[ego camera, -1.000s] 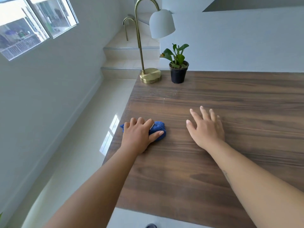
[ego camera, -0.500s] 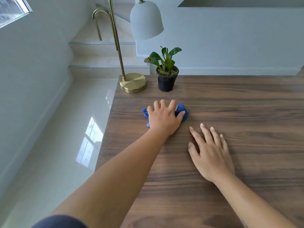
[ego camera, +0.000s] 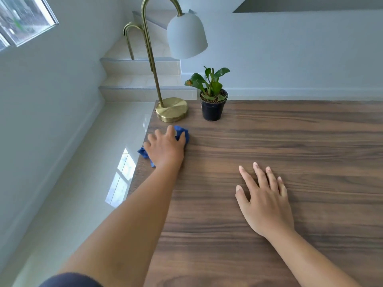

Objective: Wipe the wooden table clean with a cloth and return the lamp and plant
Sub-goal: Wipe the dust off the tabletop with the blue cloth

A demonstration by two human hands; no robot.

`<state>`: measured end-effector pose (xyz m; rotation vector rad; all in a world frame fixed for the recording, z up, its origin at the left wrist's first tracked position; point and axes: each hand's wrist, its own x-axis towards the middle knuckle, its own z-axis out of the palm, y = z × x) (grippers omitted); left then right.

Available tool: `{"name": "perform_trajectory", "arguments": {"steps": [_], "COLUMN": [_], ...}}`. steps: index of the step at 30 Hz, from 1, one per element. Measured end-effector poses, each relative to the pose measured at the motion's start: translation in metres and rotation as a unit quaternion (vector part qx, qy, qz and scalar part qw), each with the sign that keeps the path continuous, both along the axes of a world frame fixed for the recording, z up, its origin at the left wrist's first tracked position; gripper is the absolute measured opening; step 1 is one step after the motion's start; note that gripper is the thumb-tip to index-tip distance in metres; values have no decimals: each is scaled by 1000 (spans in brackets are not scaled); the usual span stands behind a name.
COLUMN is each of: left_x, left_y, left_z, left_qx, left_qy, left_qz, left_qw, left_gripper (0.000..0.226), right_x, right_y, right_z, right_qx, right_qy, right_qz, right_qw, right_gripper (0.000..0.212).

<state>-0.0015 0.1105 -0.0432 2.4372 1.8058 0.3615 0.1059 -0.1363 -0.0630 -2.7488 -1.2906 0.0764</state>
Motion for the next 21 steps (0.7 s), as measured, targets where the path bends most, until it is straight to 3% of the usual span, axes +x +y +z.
{"name": "perform_trajectory", "arguments": {"steps": [4, 10, 17, 21], "left_x": [-45, -30, 42, 43], "left_y": [8, 2, -60, -71], "left_z": [-1, 4, 13, 29], "left_qx": [2, -29, -75, -183], "left_qy": [23, 56, 65, -28], "left_qz": [53, 103, -4, -57], "left_qw": [998, 993, 995, 981], "left_gripper": [42, 52, 57, 65], "right_x": [1, 4, 9, 12], "right_y": [0, 2, -1, -2], "right_z": [-1, -2, 1, 5], "right_qx": [3, 7, 54, 99], "right_qy": [3, 15, 60, 92], "right_qz": [4, 12, 19, 7], "right_qw": [1000, 1000, 997, 991], "right_gripper": [64, 63, 56, 46]}}
